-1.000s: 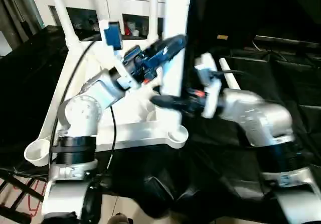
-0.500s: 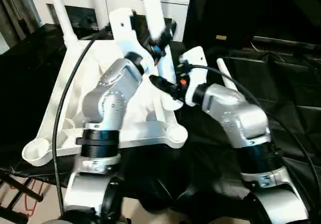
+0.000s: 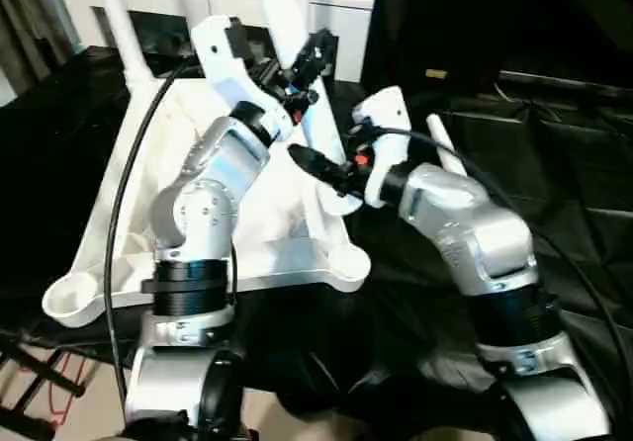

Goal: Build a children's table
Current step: Pick table leg

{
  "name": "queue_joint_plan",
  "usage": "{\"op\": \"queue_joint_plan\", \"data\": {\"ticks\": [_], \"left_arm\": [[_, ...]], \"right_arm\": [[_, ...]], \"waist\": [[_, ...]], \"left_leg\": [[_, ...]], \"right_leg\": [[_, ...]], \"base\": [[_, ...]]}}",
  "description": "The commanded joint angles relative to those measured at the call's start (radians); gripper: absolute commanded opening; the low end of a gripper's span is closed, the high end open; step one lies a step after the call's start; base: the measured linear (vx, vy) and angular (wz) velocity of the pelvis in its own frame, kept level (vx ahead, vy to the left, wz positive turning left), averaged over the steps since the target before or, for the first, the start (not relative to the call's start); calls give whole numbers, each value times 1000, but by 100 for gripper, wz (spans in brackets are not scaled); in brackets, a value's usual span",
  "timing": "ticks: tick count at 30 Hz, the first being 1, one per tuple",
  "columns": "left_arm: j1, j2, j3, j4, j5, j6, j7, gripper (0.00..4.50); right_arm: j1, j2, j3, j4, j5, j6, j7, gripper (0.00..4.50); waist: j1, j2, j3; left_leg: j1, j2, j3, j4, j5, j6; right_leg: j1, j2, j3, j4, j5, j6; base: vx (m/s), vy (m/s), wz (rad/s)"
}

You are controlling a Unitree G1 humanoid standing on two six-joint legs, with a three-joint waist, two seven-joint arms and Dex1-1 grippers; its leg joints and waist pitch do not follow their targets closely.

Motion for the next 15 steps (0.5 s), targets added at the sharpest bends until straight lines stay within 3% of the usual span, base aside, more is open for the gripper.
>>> {"op": "queue_joint_plan", "data": {"ticks": [1, 7, 15], "left_arm": [[1, 35, -51, 26, 7, 13, -96, 185], [-15, 99, -101, 26, 17, 30, -205, 185], [-17, 104, -128, 7, -14, 51, -258, 185]], "right_arm": [[-24, -50, -9, 4, 43, 39, 83, 337], [-62, -158, -1, 33, 91, 167, 207, 337], [-104, -187, 16, 88, 103, 203, 244, 337]], "waist": [[0, 4, -85], [3, 1, -86], [3, -2, -86]], "left_leg": [[18, 9, 1, -66, -187, -6], [16, 9, 2, -63, -166, -3], [16, 11, 3, -62, -163, -8]], "right_leg": [[60, -46, 38, -72, -226, -131], [65, -48, 39, -65, -196, -161], [64, -50, 38, -64, -209, -173]], "base": [[0, 0, 0], [0, 0, 0], [0, 0, 0]]}}
